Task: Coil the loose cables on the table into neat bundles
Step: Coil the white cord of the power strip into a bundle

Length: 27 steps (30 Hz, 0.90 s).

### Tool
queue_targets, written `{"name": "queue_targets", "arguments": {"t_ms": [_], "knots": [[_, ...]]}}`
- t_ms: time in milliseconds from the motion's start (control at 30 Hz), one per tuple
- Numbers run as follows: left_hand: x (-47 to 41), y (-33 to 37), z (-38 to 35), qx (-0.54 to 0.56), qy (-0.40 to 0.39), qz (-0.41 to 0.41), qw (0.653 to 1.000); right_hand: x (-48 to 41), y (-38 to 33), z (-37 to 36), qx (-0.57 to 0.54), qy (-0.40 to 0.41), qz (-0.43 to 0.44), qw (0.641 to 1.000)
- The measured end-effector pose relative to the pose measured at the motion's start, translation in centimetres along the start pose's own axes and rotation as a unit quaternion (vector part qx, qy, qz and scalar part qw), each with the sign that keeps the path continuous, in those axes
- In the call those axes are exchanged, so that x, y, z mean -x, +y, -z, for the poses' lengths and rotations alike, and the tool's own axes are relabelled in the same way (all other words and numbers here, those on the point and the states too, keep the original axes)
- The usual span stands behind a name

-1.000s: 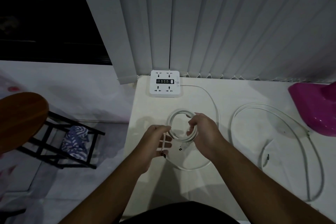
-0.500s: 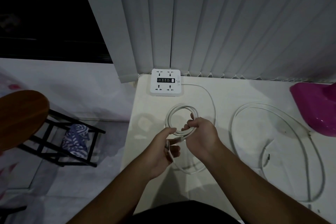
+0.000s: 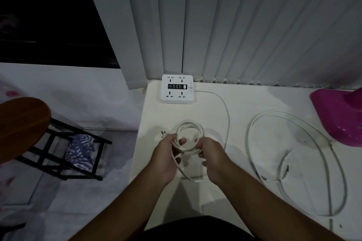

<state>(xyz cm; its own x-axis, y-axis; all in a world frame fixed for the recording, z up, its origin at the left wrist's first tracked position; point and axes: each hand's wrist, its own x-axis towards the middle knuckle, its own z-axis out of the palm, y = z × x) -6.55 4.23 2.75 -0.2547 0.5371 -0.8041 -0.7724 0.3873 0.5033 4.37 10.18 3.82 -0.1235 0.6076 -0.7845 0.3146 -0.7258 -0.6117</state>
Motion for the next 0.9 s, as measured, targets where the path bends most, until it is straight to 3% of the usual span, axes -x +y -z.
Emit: {"name": "queue_targets", "arguments": {"t_ms": [167, 300, 400, 467, 567, 700, 900], "knots": [[-0.9, 0.6, 0.2, 0.084, -0.031, -0.018, 0.996, 0.4, 0.9, 0.2, 0.027, -0.025, -0.009, 0.999], [-0.8, 1.0, 0.5, 0.031, -0.048, -0.067, 0.996, 0.3, 0.1, 0.9, -0.108, -0.127, 0.015, 0.986], [-0.2, 1.5, 0.9, -0.052, -0.063, -0.100, 0.992, 0.1, -0.9, 1.4, -0.095, -0.165, 0.019, 0.981], [0.1, 1.8, 1.0, -0.112, -0.069, -0.105, 0.986, 0.0, -1.5, 1.5, -0.081, -0.160, 0.017, 0.984], [0.5, 1.7, 1.0, -0.160, -0.080, -0.063, 0.982, -0.1, -1.8, 1.3, -0.150, -0.149, -0.016, 0.977], [0.5, 0.3, 0.8, -0.044, -0.135, -0.039, 0.989, -0.4, -1.6, 1.4, -0.237, -0.116, -0.025, 0.964], [0.7, -0.6, 0.4, -0.059, -0.101, -0.089, 0.989, -0.6, -0.2, 1.1, -0.081, -0.041, -0.020, 0.996]]}}
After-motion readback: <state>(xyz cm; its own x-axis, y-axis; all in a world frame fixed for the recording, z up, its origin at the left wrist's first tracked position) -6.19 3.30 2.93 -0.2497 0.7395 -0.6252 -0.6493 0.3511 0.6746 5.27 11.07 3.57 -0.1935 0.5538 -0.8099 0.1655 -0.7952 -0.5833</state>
